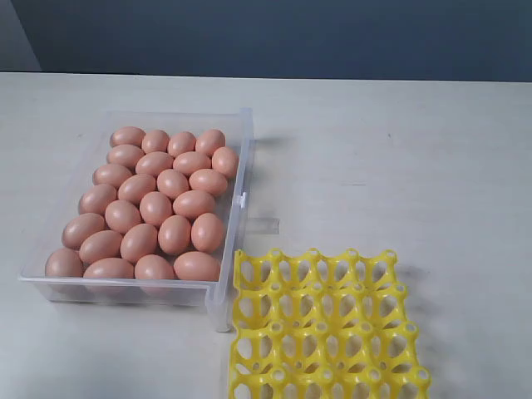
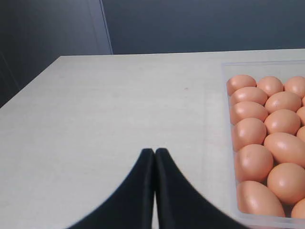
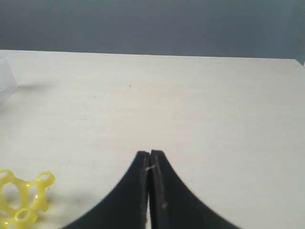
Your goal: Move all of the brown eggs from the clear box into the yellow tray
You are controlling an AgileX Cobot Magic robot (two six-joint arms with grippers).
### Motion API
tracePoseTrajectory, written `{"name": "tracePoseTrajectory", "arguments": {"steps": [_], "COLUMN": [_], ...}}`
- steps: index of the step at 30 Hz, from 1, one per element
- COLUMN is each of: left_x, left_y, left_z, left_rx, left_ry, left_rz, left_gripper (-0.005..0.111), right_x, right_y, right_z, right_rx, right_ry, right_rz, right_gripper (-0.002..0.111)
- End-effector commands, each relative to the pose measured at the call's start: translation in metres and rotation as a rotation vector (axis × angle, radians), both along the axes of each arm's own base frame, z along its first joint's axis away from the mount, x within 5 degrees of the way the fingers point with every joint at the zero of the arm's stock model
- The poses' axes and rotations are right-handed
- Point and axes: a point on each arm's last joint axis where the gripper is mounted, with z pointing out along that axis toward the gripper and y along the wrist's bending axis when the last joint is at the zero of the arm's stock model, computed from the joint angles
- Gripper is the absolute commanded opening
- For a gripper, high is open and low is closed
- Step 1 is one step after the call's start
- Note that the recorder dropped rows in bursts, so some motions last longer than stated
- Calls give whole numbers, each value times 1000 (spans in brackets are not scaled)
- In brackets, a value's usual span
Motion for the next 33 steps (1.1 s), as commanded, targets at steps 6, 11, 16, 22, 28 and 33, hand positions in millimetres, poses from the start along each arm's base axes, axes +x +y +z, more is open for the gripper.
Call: {"name": "tracePoseTrajectory", "arguments": {"steps": [6, 11, 16, 22, 28, 33], "left_x": [0, 0, 0, 0, 0, 0], "left_y": [0, 0, 0, 0, 0, 0], "left_z": [0, 0, 0, 0, 0, 0], "left_rx": [3, 3, 3, 3, 3, 3], "left_ry": [-12, -12, -12, -12, -12, -12], "left_rz": [-5, -5, -5, -5, -5, -5], "left_gripper": [0, 0, 0, 0, 0, 0], "right_x": [1, -11, -25, -27, -33, -37], "right_y": [1, -1, -4, -6, -10, -15], "right_z": [41, 72, 89, 91, 96, 98], "right_rx": [15, 88, 256, 812, 889, 1088], "right_ry": [-473, -841, -1069, -1045, -1131, -1169], "right_rz": [6, -4, 22, 167, 186, 227], "right_gripper": [1, 1, 1, 1, 1, 1]}}
